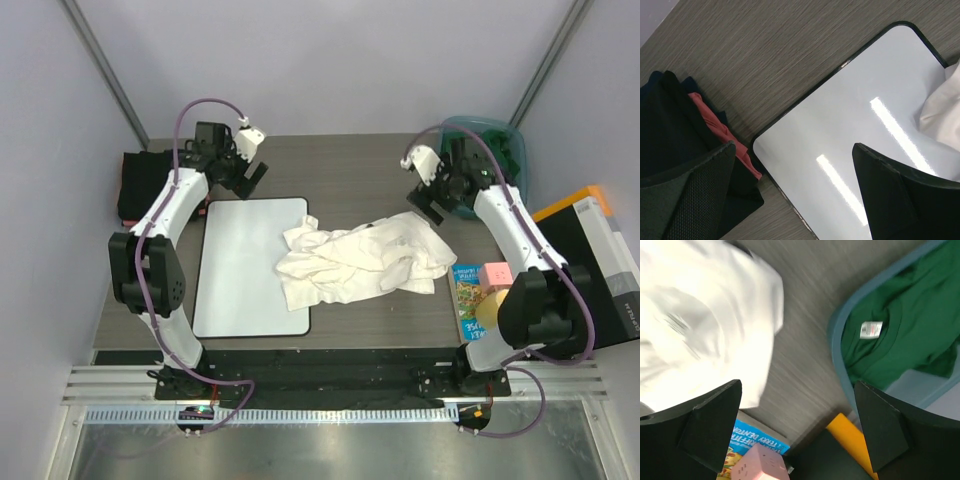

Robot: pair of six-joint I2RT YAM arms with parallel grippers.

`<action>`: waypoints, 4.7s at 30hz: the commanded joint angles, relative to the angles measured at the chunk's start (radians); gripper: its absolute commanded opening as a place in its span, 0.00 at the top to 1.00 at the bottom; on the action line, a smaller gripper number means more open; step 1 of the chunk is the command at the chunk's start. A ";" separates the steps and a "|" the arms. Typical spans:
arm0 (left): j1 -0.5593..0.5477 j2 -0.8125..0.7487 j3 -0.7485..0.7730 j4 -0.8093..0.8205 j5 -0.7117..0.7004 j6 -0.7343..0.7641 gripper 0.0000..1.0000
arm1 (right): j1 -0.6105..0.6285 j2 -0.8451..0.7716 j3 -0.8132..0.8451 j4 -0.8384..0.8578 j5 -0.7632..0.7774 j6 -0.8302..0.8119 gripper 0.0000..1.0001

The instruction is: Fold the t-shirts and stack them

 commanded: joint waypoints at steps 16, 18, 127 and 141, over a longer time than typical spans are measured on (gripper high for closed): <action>0.012 0.031 -0.039 0.020 -0.318 -0.060 0.01 | 0.657 0.320 0.468 -0.172 -0.211 0.160 0.02; 0.015 0.008 -0.052 0.020 -0.306 -0.075 0.01 | 0.677 0.381 0.495 -0.155 -0.207 0.160 0.02; -0.096 0.203 0.540 0.440 -0.447 0.185 1.00 | 0.291 0.255 0.530 1.088 0.518 -0.346 0.99; -0.097 -0.050 0.317 0.901 -0.432 0.494 1.00 | 0.207 0.170 0.695 0.884 0.300 -0.038 0.99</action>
